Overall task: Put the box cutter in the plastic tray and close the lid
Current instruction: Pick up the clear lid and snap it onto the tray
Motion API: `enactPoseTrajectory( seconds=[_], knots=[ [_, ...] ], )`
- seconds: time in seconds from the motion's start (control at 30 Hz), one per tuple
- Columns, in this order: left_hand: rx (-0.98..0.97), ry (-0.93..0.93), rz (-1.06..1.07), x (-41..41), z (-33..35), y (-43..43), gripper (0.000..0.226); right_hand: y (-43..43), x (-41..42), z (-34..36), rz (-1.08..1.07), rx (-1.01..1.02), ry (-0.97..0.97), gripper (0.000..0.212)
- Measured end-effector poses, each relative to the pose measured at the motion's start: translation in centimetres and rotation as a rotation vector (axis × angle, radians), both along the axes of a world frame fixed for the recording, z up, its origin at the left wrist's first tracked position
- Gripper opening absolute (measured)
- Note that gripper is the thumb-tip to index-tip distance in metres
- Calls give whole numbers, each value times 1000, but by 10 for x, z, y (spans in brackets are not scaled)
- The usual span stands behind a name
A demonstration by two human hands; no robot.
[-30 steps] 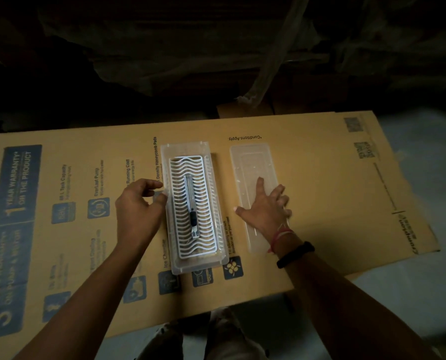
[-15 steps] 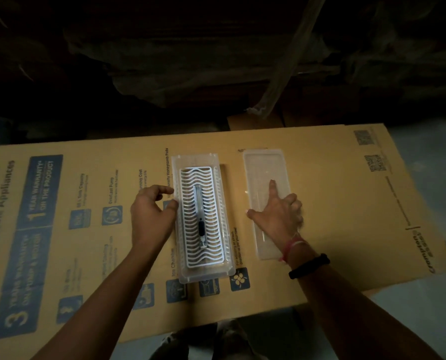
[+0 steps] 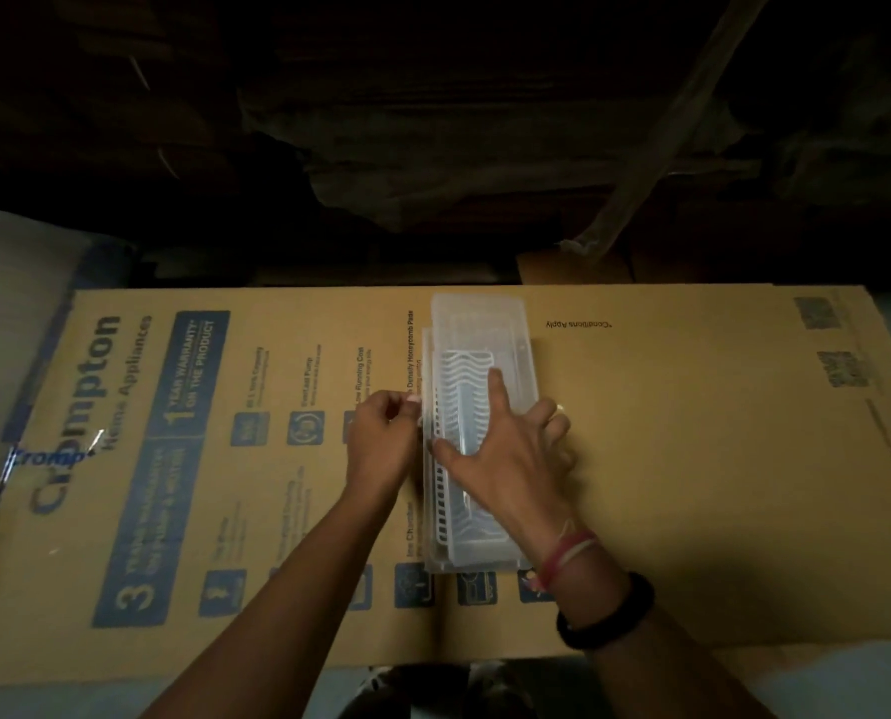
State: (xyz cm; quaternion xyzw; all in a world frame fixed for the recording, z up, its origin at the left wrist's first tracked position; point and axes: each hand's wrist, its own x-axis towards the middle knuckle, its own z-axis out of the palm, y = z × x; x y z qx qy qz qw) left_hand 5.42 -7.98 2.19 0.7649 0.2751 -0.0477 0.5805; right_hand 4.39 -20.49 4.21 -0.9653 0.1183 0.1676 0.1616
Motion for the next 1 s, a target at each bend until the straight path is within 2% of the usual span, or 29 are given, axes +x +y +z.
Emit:
enactPoseTrajectory(
  seconds=[0.17,0.33,0.73,0.8,0.87,0.93,1.0],
  knots=[
    [-60,83,-5,-4,-6,2,23,17,-12,-20,-1,-53,29,105],
    [-56,77,-18,-9,-13,0,25,22,-12,-25,-23,-53,56,105],
    [-10,132,-52,-3,-26,0,19,25,-17,-32,22,-143,-1,102],
    [-15,123,-43,-3,-29,-2,17,21,-19,-34,30,-79,-7,106],
    [-18,107,-26,-4,-31,-2,19,13,-24,-34,5,92,-36,110],
    [-22,100,-23,-4,-32,-2,17,0,-34,-30,-91,315,-74,111],
    [-41,111,-15,-5,-34,-1,18,-18,-50,-31,-196,428,-107,104]
  ],
)
